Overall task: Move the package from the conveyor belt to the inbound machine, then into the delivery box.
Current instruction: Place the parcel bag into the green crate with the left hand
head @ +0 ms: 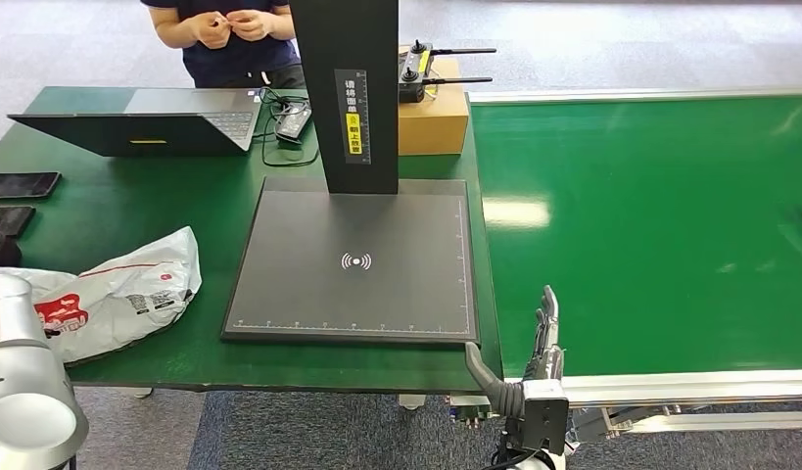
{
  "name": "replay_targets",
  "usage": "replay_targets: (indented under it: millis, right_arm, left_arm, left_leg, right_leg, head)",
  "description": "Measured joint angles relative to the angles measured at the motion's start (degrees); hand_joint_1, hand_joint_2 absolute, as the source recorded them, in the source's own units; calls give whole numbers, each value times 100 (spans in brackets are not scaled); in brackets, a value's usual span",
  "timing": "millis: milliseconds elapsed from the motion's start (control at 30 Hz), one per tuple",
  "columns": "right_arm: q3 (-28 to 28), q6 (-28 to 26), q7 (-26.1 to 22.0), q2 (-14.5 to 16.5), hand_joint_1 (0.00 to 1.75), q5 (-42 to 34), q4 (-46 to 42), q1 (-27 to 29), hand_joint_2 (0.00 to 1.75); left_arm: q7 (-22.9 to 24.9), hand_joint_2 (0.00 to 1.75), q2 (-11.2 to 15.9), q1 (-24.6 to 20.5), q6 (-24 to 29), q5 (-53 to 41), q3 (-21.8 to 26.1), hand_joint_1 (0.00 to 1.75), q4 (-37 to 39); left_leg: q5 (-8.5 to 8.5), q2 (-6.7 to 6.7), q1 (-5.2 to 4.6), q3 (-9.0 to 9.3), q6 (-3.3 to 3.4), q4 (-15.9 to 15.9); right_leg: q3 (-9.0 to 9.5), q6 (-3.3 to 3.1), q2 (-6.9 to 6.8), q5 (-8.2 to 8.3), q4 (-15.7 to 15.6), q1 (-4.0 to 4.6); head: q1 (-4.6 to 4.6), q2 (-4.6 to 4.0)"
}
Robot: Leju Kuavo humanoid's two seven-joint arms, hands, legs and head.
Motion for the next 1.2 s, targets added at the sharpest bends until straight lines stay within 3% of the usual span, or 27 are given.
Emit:
replay_targets:
  millis: [233, 333, 400, 567, 667, 767, 967, 1200]
  right_arm:
    - [0, 9, 0, 2, 0, 1, 0, 2, 175]
    - [0, -18, 0, 2, 0, 13, 0, 10, 175]
    - [0, -22, 0, 2, 0, 32, 0, 20, 175]
    - [-2, 83, 0, 2, 0, 195, 0, 57, 175]
    - [-10, 187, 0, 6, 0, 375, 0, 64, 175]
    - [-42, 263, 0, 26, 0, 520, 0, 71, 175]
    - [-152, 461, 13, 33, 0, 754, -12, 69, 175]
    - [-252, 798, 20, 33, 0, 979, 17, -139, 175]
  left_arm:
    - [-1146, 175, -11, -86, -61, 939, -154, 0, 433]
    - [-1877, 175, -153, -10, -447, 2003, -465, 0, 478]
    - [-2051, 175, -293, 213, -765, 2838, -879, 0, 294]
    - [-1704, 175, -518, 1337, -1119, 4371, -2780, 0, -1026]
    - [-1460, 175, -567, 2071, -1233, 4598, -4082, 0, -1980]
    - [-1340, 175, -620, 2642, -1368, 4643, -5015, 0, -2711]
    - [-1509, 175, -769, 3485, -1722, 4887, -6059, 0, -3531]
    - [-1666, 175, -1018, 4029, -1810, 4884, -6657, 0, -3740]
  left_leg:
    - [0, -1, -1, 2, 0, 1]
    - [0, -4, -2, 2, 0, 1]
    - [-2, -1, -3, 3, 0, 1]
    - [-6, 1, -4, 0, 1, 1]
    - [-9, -6, -4, -3, 3, 1]
    - [-13, -3, -5, -3, 2, 1]
    - [-16, 1, -8, 1, 2, 1]
    - [-15, 1, -6, 1, 2, 0]
  right_leg:
    - [-1, 0, -1, 0, -1, -1]
    - [2, 0, -6, 0, -2, -3]
    - [4, 0, -2, 0, -2, -5]
    - [0, 2, 2, -3, -4, -6]
    - [-1, 5, -6, -6, -6, -7]
    - [-1, 5, -1, -8, -6, -8]
    - [-1, 5, 4, -8, -8, -9]
    - [0, 5, 4, -7, -8, -8]
  head:
    - [0, 0]
    - [1, 0]
    - [1, 0]
    - [0, 0]
    - [0, 0]
    - [1, 0]
    - [0, 0]
    - [0, 0]
